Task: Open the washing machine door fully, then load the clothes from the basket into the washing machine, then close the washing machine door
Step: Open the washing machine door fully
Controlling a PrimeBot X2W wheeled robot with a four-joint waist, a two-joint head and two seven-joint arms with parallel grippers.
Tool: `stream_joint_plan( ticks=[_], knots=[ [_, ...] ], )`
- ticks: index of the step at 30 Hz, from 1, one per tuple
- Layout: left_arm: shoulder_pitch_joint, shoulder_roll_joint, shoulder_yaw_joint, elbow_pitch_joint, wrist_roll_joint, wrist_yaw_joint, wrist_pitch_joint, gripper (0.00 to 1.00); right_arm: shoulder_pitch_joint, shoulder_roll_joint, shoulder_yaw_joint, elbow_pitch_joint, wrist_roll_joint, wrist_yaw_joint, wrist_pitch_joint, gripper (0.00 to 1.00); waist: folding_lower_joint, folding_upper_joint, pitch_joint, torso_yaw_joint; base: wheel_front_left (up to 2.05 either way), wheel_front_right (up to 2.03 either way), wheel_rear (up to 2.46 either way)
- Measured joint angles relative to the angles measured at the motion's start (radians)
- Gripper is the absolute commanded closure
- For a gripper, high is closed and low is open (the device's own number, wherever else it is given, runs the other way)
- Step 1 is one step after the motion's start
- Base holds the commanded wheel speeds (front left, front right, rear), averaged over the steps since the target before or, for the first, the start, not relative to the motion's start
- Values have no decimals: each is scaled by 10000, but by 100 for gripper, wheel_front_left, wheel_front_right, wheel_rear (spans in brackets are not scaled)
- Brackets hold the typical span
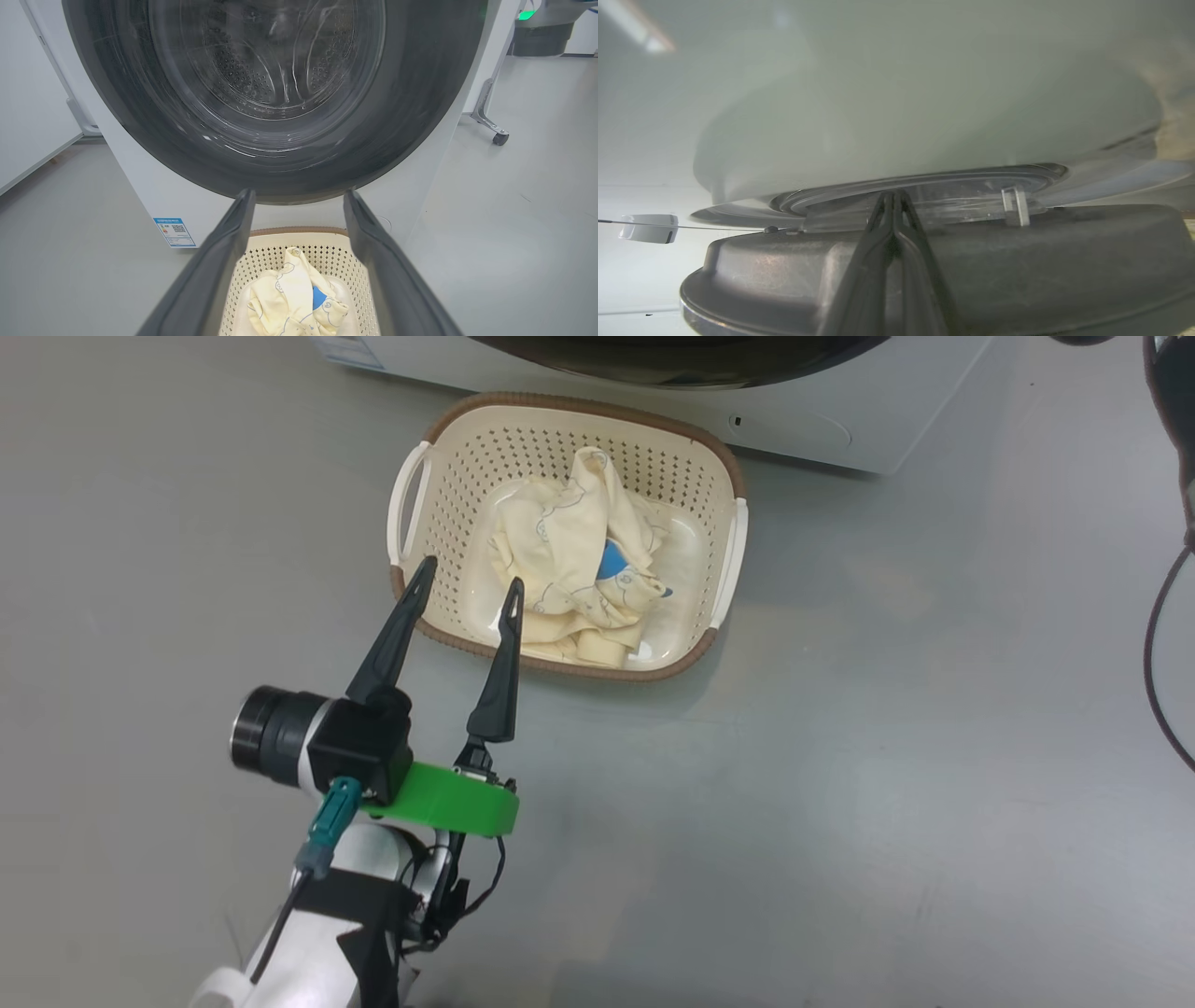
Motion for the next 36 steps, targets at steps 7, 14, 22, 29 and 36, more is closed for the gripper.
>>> stream_joint_plan(
  ticks=[7,14,22,29,36],
  knots=[
    [-48,-2,19,38,0,4,-2,0,434,-29,677,-692,245,0,575,100,0,0,-94,-131,0,0,0],
    [-43,-2,107,105,6,2,-2,0,1523,96,1457,-1781,696,0,1064,100,0,0,-263,-297,0,0,0],
    [19,-4,224,176,107,-17,-2,0,2872,142,2309,-3478,1338,0,1442,100,0,0,-498,-450,0,0,0],
    [151,-4,320,238,178,-92,-2,0,3872,151,3014,-4872,1764,0,1536,100,0,0,-665,-518,0,0,0],
    [295,-2,405,268,190,-102,-2,0,4839,159,3799,-6328,1994,-2,1521,100,0,0,-819,-565,0,0,0]
  ],
)
